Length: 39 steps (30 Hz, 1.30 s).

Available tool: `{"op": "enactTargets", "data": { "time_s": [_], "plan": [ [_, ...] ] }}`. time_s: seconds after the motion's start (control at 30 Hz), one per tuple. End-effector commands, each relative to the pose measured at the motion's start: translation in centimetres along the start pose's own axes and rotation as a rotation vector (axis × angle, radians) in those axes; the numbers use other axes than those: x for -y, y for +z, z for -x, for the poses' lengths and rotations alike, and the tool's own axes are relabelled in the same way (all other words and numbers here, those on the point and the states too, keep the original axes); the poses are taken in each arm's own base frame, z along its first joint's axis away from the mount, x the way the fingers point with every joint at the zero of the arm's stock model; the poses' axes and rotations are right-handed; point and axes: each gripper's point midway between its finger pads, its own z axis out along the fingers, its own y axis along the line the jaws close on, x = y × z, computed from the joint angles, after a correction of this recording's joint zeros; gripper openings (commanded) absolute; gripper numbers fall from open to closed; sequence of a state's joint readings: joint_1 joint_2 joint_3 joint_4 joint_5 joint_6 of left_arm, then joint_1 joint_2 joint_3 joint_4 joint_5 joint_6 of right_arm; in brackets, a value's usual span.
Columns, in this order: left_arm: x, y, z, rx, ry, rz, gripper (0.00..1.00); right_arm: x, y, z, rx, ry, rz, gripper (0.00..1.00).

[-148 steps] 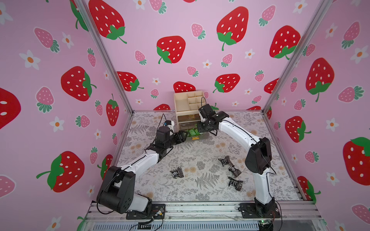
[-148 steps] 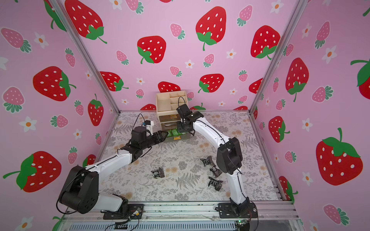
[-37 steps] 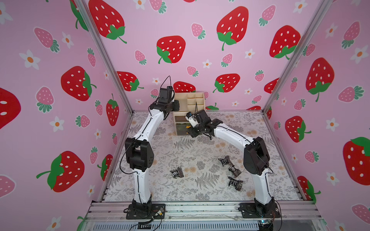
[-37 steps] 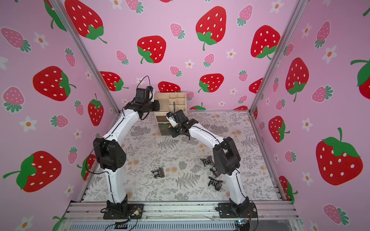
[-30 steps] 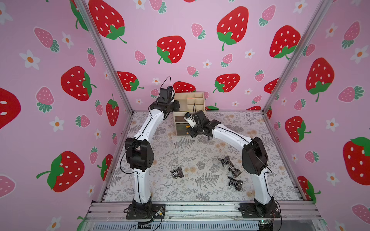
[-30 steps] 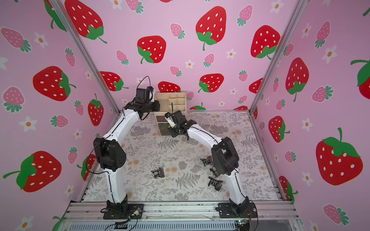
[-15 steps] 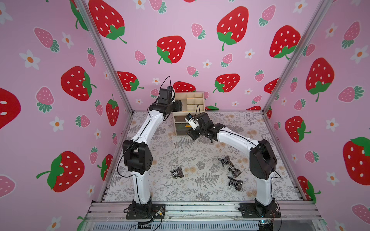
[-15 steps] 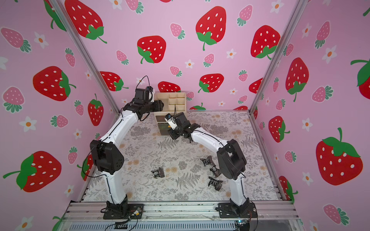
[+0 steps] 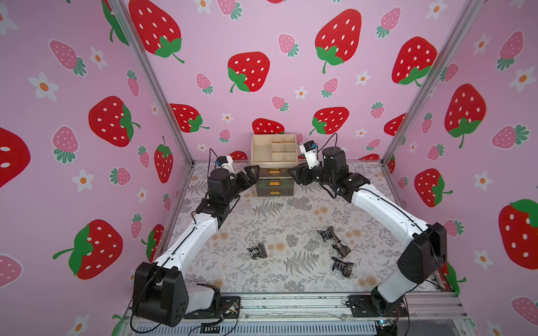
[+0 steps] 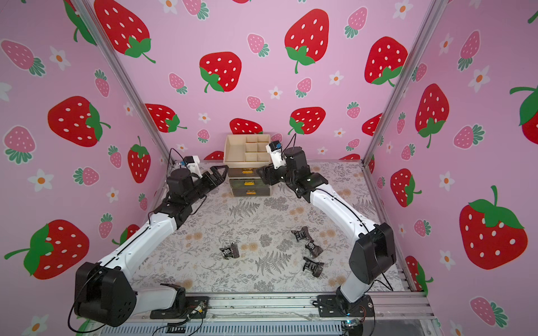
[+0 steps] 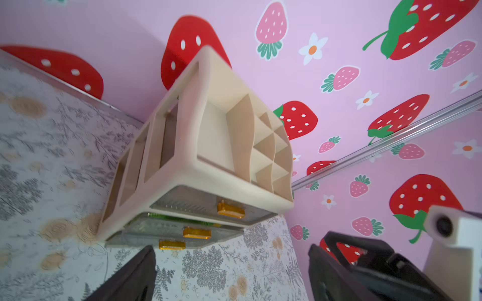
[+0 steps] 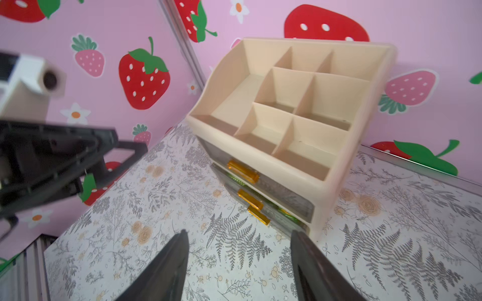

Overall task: Place the cookies into the drawer by color
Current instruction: Close the drawer in the storage box, then open the drawer in the storage box.

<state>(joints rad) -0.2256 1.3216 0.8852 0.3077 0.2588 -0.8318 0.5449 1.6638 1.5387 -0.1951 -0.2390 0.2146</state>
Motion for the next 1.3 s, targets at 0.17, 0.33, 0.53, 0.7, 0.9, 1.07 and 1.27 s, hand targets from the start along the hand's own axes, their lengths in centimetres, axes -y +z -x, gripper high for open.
{"op": "enactTargets", "data": {
  "time_s": [0.17, 0.33, 0.53, 0.7, 0.9, 1.07, 1.27],
  "plan": [
    [-2.4, 3.2, -5.0, 0.029, -0.255, -0.194, 0.69, 4.0, 2.1, 1.8, -0.027, 0.097, -0.026, 0.66],
    [-4.9, 6.1, -7.0, 0.029, -0.3, -0.164, 0.62, 4.3, 3.7, 2.0, -0.055, 0.053, -0.017, 0.66],
    [-7.5, 8.1, -7.7, 0.065, -0.285, -0.1, 0.65, 5.1, 4.8, 2.6, -0.044, 0.015, -0.046, 0.65],
    [-8.3, 9.4, -7.9, 0.075, -0.264, -0.066, 0.71, 6.2, 5.7, 2.8, -0.042, 0.007, -0.094, 0.64],
    [-9.0, 10.0, -7.9, 0.098, -0.254, -0.045, 0.75, 6.5, 7.2, 2.5, -0.054, 0.005, -0.086, 0.64],
    [-8.9, 9.7, -8.9, 0.128, -0.254, -0.058, 0.78, 6.0, 7.8, 1.6, -0.088, -0.017, -0.075, 0.64],
    [-8.8, 9.5, -10.6, 0.177, -0.32, -0.11, 0.8, 5.9, 7.5, 0.9, -0.094, -0.032, -0.084, 0.64]
  ]
}}
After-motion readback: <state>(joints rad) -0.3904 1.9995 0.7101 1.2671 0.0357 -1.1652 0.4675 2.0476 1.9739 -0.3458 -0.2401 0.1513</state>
